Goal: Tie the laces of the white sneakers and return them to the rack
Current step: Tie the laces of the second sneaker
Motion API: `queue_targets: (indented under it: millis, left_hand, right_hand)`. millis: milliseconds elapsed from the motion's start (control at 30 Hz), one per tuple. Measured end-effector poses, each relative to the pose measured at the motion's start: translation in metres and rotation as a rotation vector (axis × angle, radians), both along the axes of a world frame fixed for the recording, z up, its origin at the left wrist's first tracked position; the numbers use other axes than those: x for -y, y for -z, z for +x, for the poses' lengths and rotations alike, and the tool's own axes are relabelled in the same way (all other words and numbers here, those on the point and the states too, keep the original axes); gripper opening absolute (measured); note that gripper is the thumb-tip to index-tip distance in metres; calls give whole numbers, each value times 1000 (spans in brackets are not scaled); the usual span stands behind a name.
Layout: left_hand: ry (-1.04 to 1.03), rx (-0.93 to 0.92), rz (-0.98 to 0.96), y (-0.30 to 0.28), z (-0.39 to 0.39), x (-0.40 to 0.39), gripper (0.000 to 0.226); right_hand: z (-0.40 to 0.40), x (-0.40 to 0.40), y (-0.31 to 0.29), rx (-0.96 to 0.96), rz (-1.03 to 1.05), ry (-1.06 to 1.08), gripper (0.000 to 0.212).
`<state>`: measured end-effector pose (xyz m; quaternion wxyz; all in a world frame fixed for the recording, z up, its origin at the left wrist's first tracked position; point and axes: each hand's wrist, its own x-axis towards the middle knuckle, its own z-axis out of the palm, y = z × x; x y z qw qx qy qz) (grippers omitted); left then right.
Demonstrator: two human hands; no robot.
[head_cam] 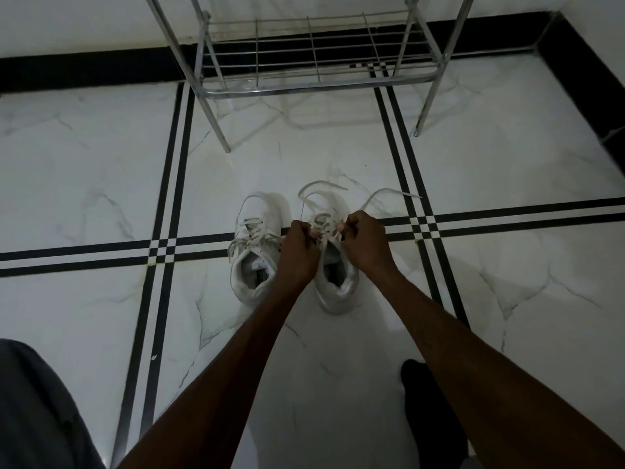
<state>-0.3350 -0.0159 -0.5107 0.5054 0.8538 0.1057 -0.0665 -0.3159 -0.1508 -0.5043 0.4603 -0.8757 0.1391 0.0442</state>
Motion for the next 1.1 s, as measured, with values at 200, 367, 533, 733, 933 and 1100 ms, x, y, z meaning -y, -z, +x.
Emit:
queue_targets:
  millis: [200, 367, 533, 733, 933, 1100]
  left_hand:
    - [-26, -147, -381, -11, 13, -13, 19]
    - [48, 106, -392, -45, 31, -32, 31]
    - [212, 246, -219, -72, 46, -32, 33]
    - [250, 85, -344, -60, 30, -24, 34]
    - [196, 80, -286, -47, 25, -13, 38]
    - [43, 7, -315, -44, 27, -4, 32]
  right_hand:
    - [8, 3, -13, -57, 489, 134, 21]
    - [15, 2, -40, 36, 360, -104, 21]
    - [20, -8, -71, -144, 99, -591, 20]
    - [24, 7, -76, -31, -19, -533, 29]
    - [34, 27, -70, 146, -206, -543, 9]
    - [30, 22, -57, 301, -178, -363, 8]
